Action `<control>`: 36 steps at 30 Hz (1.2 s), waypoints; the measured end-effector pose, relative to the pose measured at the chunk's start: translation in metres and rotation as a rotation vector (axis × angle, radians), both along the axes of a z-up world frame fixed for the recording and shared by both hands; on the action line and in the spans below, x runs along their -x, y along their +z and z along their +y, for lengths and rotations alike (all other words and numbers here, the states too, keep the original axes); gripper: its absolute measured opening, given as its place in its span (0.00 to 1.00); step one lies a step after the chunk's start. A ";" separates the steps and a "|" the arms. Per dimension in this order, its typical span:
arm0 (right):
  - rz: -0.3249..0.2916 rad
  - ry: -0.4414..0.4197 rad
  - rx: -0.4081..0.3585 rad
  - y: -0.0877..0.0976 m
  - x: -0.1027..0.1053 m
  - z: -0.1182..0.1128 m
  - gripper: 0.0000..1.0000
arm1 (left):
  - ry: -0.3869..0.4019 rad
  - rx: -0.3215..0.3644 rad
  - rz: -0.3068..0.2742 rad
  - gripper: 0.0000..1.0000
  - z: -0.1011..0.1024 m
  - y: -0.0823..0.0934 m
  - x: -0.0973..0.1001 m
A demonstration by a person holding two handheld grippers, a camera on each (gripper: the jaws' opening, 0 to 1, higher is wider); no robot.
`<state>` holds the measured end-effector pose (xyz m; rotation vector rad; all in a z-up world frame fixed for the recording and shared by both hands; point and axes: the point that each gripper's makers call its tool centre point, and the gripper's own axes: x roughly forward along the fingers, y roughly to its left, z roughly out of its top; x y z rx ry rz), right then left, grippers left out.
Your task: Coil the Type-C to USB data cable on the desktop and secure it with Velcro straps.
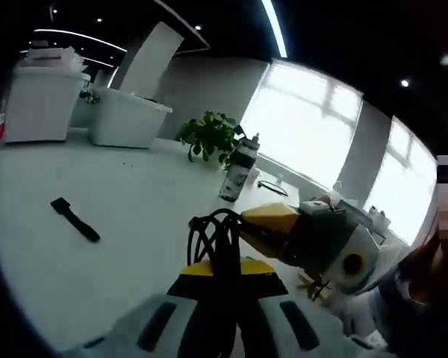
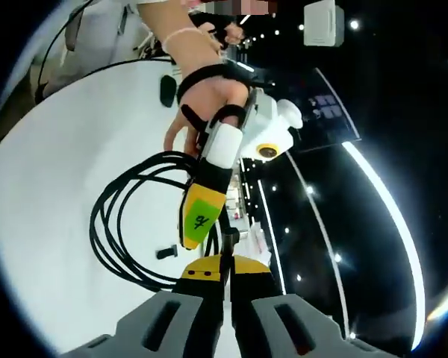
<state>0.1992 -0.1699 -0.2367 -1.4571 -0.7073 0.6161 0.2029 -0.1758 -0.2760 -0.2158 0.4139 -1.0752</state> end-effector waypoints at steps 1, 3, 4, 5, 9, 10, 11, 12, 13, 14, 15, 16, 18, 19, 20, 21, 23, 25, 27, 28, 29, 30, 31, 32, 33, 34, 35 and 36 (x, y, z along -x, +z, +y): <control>-0.011 -0.005 0.014 -0.001 0.000 0.001 0.02 | -0.021 0.001 -0.022 0.10 -0.001 0.000 0.002; -0.039 -0.026 0.045 -0.003 0.000 0.002 0.02 | -0.049 -0.009 -0.064 0.11 -0.004 -0.001 0.006; -0.050 -0.037 0.062 -0.005 -0.001 0.002 0.02 | -0.060 -0.021 -0.093 0.12 -0.006 -0.002 0.007; -0.056 -0.032 0.076 -0.008 0.001 0.005 0.02 | -0.068 -0.025 -0.111 0.14 -0.008 -0.002 0.008; -0.101 -0.070 0.116 -0.012 0.000 0.006 0.02 | -0.119 -0.017 -0.131 0.20 -0.017 -0.001 0.019; -0.123 -0.075 0.130 -0.011 0.000 0.006 0.02 | -0.131 -0.013 -0.134 0.21 -0.018 0.000 0.020; -0.134 -0.079 0.139 -0.011 0.001 0.007 0.02 | -0.135 -0.010 -0.131 0.22 -0.019 0.000 0.021; -0.145 -0.081 0.146 -0.011 0.001 0.007 0.02 | -0.142 -0.001 -0.122 0.22 -0.019 0.000 0.022; -0.160 -0.085 0.159 -0.011 0.002 0.007 0.02 | -0.155 0.013 -0.113 0.23 -0.020 0.000 0.024; -0.183 -0.077 0.189 -0.014 0.004 0.009 0.02 | -0.154 0.033 -0.089 0.23 -0.021 0.001 0.024; -0.214 -0.080 0.205 -0.013 0.005 0.009 0.02 | -0.145 0.042 -0.061 0.23 -0.022 0.001 0.024; -0.224 -0.084 0.221 -0.015 0.005 0.010 0.02 | -0.140 0.048 -0.064 0.23 -0.022 0.002 0.022; -0.253 -0.087 0.257 -0.018 0.004 0.011 0.02 | -0.132 0.045 -0.059 0.23 -0.024 0.002 0.020; -0.264 -0.088 0.274 -0.020 0.003 0.011 0.02 | -0.125 0.036 -0.055 0.23 -0.024 0.000 0.020; -0.269 -0.090 0.280 -0.020 0.002 0.010 0.02 | -0.115 0.035 -0.052 0.23 -0.024 0.000 0.019; -0.278 -0.086 0.297 -0.022 0.002 0.009 0.02 | -0.105 0.040 -0.038 0.22 -0.023 -0.001 0.018; -0.289 -0.074 0.325 -0.025 0.004 0.008 0.02 | -0.107 0.035 -0.037 0.18 -0.023 -0.002 0.018; -0.260 -0.068 0.322 -0.027 0.005 0.008 0.02 | -0.104 0.009 -0.049 0.16 -0.023 -0.006 0.017; -0.252 -0.064 0.323 -0.028 0.005 0.008 0.02 | -0.117 0.013 -0.048 0.13 -0.026 -0.006 0.019; -0.251 -0.065 0.323 -0.028 0.006 0.008 0.02 | -0.121 0.012 -0.050 0.12 -0.026 -0.006 0.019; -0.243 -0.060 0.315 -0.028 0.006 0.007 0.02 | -0.125 0.009 -0.056 0.11 -0.025 -0.006 0.020; -0.240 -0.056 0.311 -0.028 0.006 0.007 0.02 | -0.129 0.001 -0.062 0.10 -0.024 -0.006 0.020; -0.241 -0.054 0.307 -0.028 0.006 0.007 0.02 | -0.136 -0.008 -0.080 0.10 -0.023 -0.006 0.020; -0.239 -0.049 0.297 -0.028 0.006 0.007 0.03 | -0.144 -0.018 -0.099 0.09 -0.022 -0.006 0.019; -0.224 -0.047 0.282 -0.029 0.006 0.007 0.03 | -0.147 -0.025 -0.099 0.09 -0.021 -0.007 0.019; -0.196 -0.045 0.263 -0.031 0.005 0.007 0.04 | -0.152 -0.029 -0.094 0.09 -0.021 -0.009 0.020; -0.161 -0.040 0.231 -0.032 0.005 0.007 0.05 | -0.156 -0.029 -0.090 0.09 -0.020 -0.010 0.020; -0.129 -0.030 0.201 -0.033 0.005 0.007 0.07 | -0.156 -0.024 -0.083 0.09 -0.020 -0.010 0.021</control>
